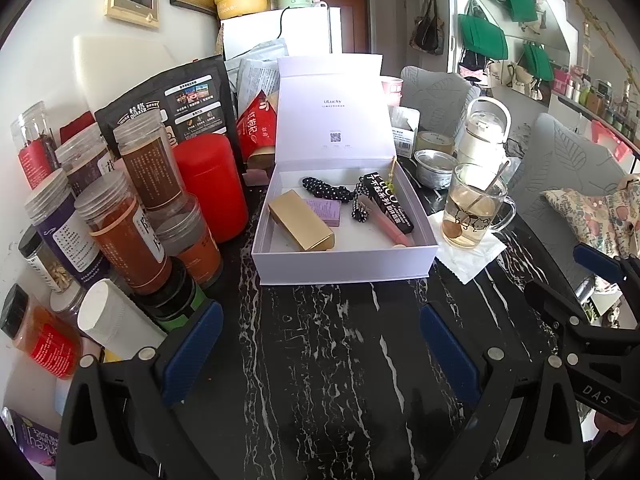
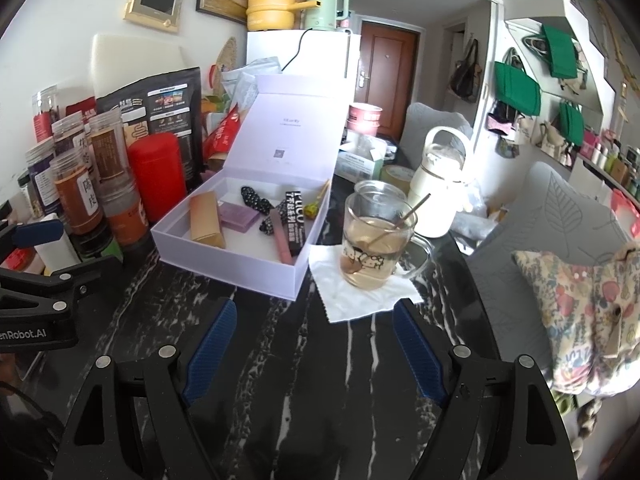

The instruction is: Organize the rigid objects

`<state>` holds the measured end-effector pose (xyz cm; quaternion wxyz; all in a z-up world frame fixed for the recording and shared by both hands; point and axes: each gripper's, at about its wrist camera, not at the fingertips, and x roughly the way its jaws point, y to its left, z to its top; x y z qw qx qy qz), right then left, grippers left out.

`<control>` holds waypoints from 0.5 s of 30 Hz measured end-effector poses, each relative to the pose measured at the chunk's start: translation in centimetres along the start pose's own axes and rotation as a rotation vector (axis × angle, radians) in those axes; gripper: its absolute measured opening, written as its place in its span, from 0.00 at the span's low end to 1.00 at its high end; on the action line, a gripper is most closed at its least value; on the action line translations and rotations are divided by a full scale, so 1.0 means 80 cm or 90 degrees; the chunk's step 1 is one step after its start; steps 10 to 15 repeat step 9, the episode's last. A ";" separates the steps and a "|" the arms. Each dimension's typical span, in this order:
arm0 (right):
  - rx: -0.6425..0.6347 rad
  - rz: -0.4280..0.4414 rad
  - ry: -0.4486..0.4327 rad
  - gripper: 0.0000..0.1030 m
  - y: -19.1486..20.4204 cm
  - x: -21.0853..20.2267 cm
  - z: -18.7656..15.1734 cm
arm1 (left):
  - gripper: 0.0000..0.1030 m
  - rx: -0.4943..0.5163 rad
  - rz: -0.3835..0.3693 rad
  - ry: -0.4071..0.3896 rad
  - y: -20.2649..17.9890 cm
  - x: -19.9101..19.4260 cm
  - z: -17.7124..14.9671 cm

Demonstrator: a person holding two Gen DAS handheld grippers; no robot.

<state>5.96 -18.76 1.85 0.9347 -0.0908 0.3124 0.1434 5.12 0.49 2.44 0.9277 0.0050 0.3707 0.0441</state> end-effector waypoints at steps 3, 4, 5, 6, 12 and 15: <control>0.002 -0.001 0.004 0.80 -0.001 0.004 -0.001 | 0.98 0.007 -0.002 -0.004 -0.002 0.001 -0.001; 0.002 -0.001 0.005 0.80 -0.001 0.005 -0.001 | 0.98 0.008 -0.003 -0.004 -0.003 0.001 -0.001; 0.003 -0.002 0.006 0.80 -0.002 0.006 -0.001 | 0.98 0.009 -0.002 -0.003 -0.004 0.002 -0.002; 0.004 -0.002 0.008 0.80 -0.002 0.007 -0.002 | 0.98 0.010 -0.002 -0.001 -0.004 0.003 -0.002; 0.006 -0.002 0.011 0.80 -0.003 0.009 -0.002 | 0.98 0.010 -0.005 0.004 -0.004 0.007 -0.002; 0.006 -0.002 0.011 0.80 -0.003 0.009 -0.002 | 0.98 0.010 -0.005 0.004 -0.004 0.007 -0.002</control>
